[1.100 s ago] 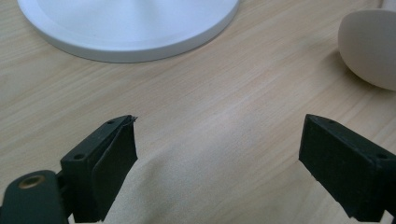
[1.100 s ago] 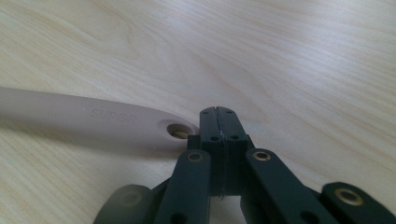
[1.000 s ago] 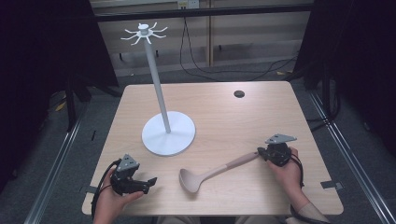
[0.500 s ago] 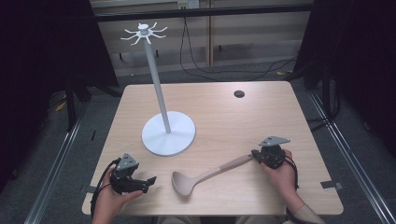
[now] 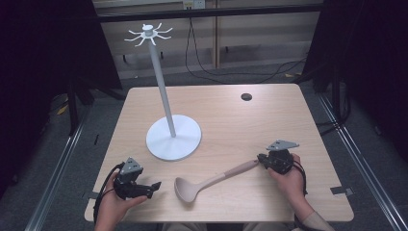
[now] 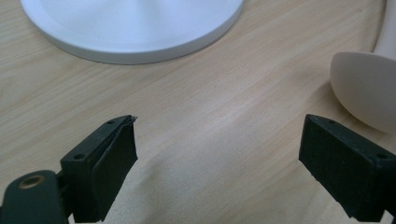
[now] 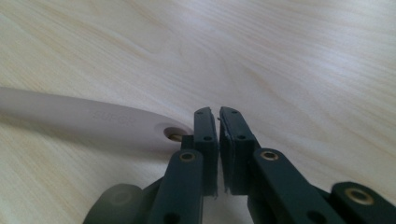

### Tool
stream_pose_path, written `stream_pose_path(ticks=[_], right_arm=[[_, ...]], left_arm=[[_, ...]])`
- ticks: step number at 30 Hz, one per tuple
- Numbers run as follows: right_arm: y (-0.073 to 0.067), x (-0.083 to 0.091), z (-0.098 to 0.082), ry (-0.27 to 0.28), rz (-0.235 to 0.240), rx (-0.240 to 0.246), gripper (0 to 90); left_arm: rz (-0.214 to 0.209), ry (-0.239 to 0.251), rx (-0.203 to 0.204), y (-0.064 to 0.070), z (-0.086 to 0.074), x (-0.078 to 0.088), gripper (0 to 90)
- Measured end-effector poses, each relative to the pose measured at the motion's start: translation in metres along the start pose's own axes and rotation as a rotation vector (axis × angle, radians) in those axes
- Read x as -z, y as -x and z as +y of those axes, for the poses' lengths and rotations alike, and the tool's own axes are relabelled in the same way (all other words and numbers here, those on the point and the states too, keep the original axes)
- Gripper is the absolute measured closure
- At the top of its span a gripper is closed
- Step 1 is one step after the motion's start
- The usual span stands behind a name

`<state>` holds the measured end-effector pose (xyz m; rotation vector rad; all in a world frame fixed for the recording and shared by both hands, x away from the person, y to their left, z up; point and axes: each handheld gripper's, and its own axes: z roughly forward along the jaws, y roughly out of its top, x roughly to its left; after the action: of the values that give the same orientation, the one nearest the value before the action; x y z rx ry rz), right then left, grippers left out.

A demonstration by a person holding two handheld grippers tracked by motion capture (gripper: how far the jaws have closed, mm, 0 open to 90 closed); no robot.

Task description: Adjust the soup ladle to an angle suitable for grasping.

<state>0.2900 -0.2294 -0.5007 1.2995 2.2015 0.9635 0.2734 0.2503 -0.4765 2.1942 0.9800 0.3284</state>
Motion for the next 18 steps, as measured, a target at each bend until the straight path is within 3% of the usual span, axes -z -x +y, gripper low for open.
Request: stream_pose_path(ticks=[6, 17, 18], right_arm=[[0.004, 0.005, -0.001, 0.009, -0.015, -0.024, 79.4], [0.012, 0.018, -0.004, 0.048, -0.019, -0.094, 46.8], [0.012, 0.018, -0.004, 0.048, -0.019, -0.094, 46.8]], left_arm=[[0.006, 0.001, -0.010, 0.000, 0.002, 0.000, 11.0], [-0.020, -0.002, -0.008, 0.003, 0.012, -0.003, 11.0], [-0.020, -0.002, -0.008, 0.003, 0.012, -0.003, 11.0]])
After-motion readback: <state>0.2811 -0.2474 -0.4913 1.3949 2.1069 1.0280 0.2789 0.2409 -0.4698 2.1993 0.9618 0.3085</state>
